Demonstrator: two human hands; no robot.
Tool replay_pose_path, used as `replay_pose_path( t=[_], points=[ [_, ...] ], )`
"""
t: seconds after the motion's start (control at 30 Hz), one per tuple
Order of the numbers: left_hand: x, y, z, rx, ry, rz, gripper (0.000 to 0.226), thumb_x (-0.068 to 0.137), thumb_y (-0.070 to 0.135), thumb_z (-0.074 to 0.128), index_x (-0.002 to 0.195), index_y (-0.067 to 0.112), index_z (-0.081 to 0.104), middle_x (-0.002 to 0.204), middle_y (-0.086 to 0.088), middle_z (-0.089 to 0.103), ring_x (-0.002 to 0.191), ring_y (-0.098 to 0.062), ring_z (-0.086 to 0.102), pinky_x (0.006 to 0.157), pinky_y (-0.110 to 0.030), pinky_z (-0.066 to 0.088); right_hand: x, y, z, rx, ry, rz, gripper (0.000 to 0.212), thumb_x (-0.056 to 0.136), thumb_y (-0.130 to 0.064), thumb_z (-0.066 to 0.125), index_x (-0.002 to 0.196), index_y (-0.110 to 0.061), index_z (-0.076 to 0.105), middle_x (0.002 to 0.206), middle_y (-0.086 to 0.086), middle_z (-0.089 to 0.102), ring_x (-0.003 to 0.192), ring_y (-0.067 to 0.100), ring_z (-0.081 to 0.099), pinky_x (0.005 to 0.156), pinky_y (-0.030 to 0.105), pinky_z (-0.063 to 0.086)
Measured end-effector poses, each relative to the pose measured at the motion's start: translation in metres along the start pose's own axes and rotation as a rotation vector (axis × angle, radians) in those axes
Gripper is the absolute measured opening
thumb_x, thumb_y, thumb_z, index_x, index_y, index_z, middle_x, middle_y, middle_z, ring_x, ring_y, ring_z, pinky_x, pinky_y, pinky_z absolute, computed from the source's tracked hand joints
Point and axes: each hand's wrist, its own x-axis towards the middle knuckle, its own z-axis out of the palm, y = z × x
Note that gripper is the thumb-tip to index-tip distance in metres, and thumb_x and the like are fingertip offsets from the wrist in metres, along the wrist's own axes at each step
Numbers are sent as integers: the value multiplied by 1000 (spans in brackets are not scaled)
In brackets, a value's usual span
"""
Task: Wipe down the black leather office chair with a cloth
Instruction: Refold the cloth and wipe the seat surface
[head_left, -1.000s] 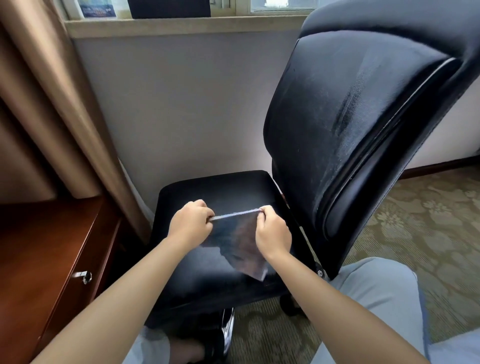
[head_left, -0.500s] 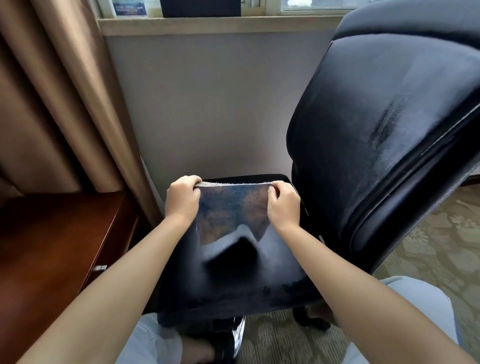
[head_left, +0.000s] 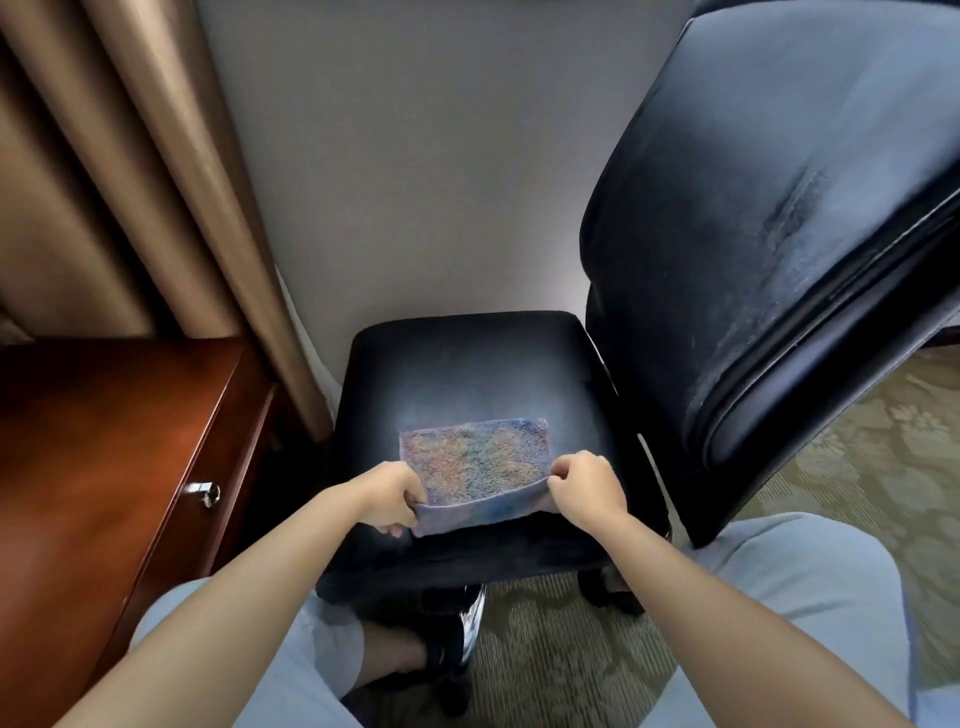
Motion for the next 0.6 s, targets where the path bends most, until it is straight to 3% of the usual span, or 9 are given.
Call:
replay_pose_path(
  t=[0.07,0.17,0.23,0.3,0.37,0.5,0.6],
  points=[
    [6,3,-8,-51,62,-47,15,80,-2,58,73,9,64,70,-12,66,57,-13,59,49,-18,48,8,-3,0,-39,87,-17,28,88,-15,49,101,-24,72,110,1,56,111,21,45,81,29,45],
    [21,-1,-26,-173,400,-91,24,79,0,54,81,14,73,67,-2,63,69,-19,62,64,-25,50,29,-16,-3,239,207,-10,26,90,-11,50,103,-20,71,109,2,53,102,21,54,78,23,40],
    [31,-3,-34,-338,607,-162,24,80,6,59,96,19,72,83,-1,67,90,-22,64,76,-25,47,41,-27,-4,425,244,-26,26,89,-7,52,109,-15,66,115,3,50,95,19,57,81,21,39],
    [37,-2,-33,-453,712,-216,42,82,12,66,122,19,61,108,-1,63,105,-20,58,83,-25,43,47,-35,-1,469,202,-27,38,89,-5,53,125,-17,56,128,1,40,89,15,54,81,25,42],
    [40,0,-21,-476,738,-275,54,80,16,69,132,19,52,117,-2,59,107,-21,56,84,-28,43,46,-37,10,402,145,23,49,88,-5,53,134,-21,45,136,-2,32,90,17,53,80,30,45],
    [54,-6,24,-579,662,-428,35,80,25,70,113,14,63,118,-7,61,104,-24,58,85,-28,44,37,-22,39,287,172,355,46,91,-21,55,136,-17,44,138,7,37,121,27,41,97,38,39],
    [60,-9,42,-622,595,-477,35,82,31,70,112,14,65,121,-7,59,103,-23,60,89,-29,47,35,-12,46,181,102,519,41,90,-30,54,127,-12,51,133,13,40,122,32,38,98,40,38]
  ],
)
